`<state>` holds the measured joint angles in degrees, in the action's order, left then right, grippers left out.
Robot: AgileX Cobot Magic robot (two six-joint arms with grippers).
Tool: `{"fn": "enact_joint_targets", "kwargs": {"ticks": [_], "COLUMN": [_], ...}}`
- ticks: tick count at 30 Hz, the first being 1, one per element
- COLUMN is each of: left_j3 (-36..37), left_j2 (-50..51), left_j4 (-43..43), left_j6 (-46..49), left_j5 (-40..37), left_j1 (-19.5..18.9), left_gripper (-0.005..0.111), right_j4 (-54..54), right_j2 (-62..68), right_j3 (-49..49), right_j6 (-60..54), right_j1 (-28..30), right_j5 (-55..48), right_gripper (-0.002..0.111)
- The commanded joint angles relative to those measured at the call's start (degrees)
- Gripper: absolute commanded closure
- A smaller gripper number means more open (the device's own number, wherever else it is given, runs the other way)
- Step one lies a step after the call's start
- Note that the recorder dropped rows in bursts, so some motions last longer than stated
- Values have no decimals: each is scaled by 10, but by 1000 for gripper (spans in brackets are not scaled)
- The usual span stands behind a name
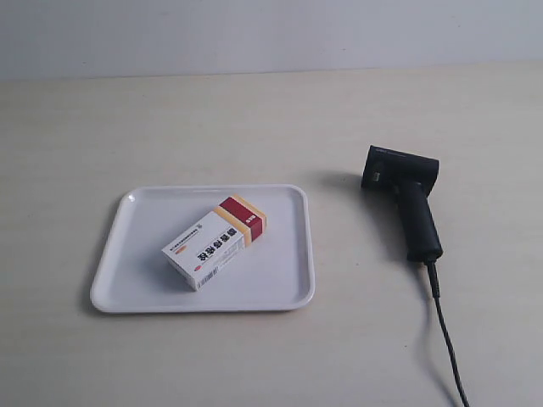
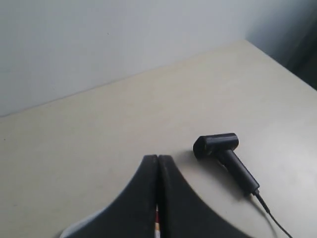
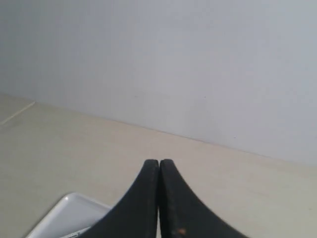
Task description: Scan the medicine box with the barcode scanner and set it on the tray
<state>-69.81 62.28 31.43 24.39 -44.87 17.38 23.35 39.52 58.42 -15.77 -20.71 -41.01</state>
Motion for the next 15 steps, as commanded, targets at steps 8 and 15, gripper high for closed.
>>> {"fn": "enact_joint_targets", "kwargs": {"ticks": [8, 15], "left_j3": [271, 314], "left_j2": [-199, -232], "left_j4": [50, 37], "left_j6": [13, 15], "left_j5": [213, 205], "left_j1": [-5, -5], "left_gripper": [107, 107], "right_j4": [-66, -60], "right_j2": [-173, -180], "right_j3": [-208, -216], "right_j6": [113, 113], "right_j1": [0, 0], "right_j5": [21, 16], "right_gripper": [108, 108]}}
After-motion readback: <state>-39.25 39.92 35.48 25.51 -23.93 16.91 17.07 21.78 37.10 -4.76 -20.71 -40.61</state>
